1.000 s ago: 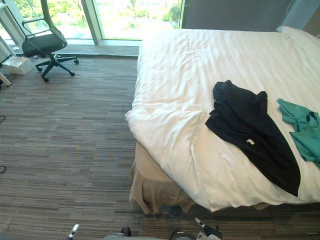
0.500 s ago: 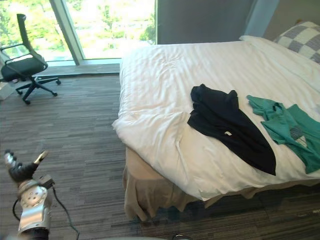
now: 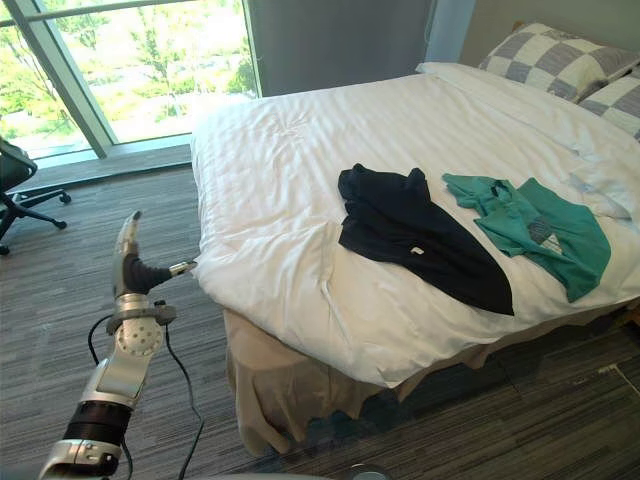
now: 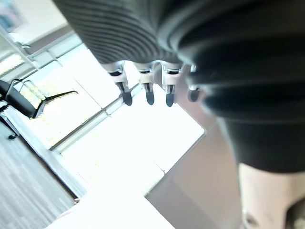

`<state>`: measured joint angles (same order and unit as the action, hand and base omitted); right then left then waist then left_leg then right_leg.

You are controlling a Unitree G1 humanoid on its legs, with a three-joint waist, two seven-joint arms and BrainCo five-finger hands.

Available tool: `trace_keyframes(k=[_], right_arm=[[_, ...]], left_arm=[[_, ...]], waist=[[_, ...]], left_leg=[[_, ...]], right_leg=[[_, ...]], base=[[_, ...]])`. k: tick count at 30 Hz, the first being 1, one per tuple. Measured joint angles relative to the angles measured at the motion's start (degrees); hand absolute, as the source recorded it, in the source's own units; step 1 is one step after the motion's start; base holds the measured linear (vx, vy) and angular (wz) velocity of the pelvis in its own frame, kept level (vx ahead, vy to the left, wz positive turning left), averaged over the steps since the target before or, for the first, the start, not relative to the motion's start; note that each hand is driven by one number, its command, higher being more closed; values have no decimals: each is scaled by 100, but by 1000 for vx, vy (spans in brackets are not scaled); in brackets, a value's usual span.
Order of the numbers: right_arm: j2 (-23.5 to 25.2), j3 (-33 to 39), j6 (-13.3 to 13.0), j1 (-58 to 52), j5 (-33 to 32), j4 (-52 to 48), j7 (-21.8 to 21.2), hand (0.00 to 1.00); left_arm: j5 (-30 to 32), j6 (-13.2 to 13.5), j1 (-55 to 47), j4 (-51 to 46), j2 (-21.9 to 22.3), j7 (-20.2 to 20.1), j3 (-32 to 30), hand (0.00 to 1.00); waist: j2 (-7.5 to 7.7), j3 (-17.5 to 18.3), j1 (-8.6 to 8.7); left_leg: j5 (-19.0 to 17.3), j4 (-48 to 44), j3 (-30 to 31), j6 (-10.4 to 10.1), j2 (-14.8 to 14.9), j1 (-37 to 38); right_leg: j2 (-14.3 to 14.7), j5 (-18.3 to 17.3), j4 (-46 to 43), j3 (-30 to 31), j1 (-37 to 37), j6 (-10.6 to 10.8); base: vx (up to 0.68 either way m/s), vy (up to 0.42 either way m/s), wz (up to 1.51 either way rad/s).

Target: Tidy the bed and pick cloth on bed and put in laundry

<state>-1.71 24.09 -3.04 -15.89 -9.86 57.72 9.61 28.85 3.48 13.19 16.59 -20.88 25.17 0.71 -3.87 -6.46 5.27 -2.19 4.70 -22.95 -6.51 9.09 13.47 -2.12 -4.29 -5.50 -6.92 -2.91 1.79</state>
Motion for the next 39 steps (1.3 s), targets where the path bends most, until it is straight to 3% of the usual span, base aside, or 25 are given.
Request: trace_keyframes(k=[3,8,14,18,20,23,32,33,39], right_arm=[[4,31,23,-8,0,-4,1,0],[88,30,24,40,-1,-194,25,0],[185,-112,4,111,-11,-791,84,0],[285,-238,-59,226,-77,-1128,123,0],[295,-278,-87,277,-134,-1274,166,0],[304,-279,-86,388,-247,-1352,182,0],[276,-445,-79,760,-479,-1545,129,0],[273,-470,-82,780,-505,-1586,106,0],[274,-637,-81,943,-528,-1626,52,0]], left_arm=[[70,-95,498,360,-158,-136,254,0],[240,-170,1476,570,-470,-355,807,0],[408,-178,2596,614,-483,-526,1364,0],[443,-197,3305,630,-569,-543,1667,0],[519,-201,3713,921,-678,-750,1929,0],[752,-319,4136,1338,-700,-1093,1998,0],[839,-454,4510,1958,-588,-1918,2130,0],[815,-452,4510,1977,-546,-2005,2131,100],[548,-401,4521,2087,-410,-2228,2279,100]], waist=[[-12,-91,59],[135,-339,34],[182,-681,-49],[187,-871,-233],[194,-942,-331],[235,-1153,-339],[305,-1429,-477],[302,-1431,-473],[303,-1433,-464]], left_leg=[[-66,-192,-13,-25,32,-324],[-253,-864,-85,6,203,-1078],[-763,-1914,-167,26,479,-1921],[-1028,-2477,-251,55,666,-2433],[-1124,-2774,-397,57,785,-2699],[-1109,-3008,-672,80,862,-2862],[-1073,-3089,-716,139,877,-3310],[-1066,-3093,-717,150,877,-3346],[-1048,-3078,-785,174,875,-3348]], right_leg=[[-28,-63,-167,49,342,48],[-41,-24,-496,105,969,4],[-38,-7,-770,128,1535,-4],[-37,-8,-939,129,1909,-2],[-50,-17,-1083,124,2125,12],[-150,-68,-1233,92,2271,85],[-214,-31,-1234,-14,2645,135],[-214,-30,-1227,-14,2672,136],[-209,40,-1146,6,2698,221]], base=[[-46,-49,-5],[-4,-54,-5],[14,11,-8],[-12,62,-4],[0,54,0],[3,55,22],[-7,3,7],[21,-11,-3],[28,0,-4]])
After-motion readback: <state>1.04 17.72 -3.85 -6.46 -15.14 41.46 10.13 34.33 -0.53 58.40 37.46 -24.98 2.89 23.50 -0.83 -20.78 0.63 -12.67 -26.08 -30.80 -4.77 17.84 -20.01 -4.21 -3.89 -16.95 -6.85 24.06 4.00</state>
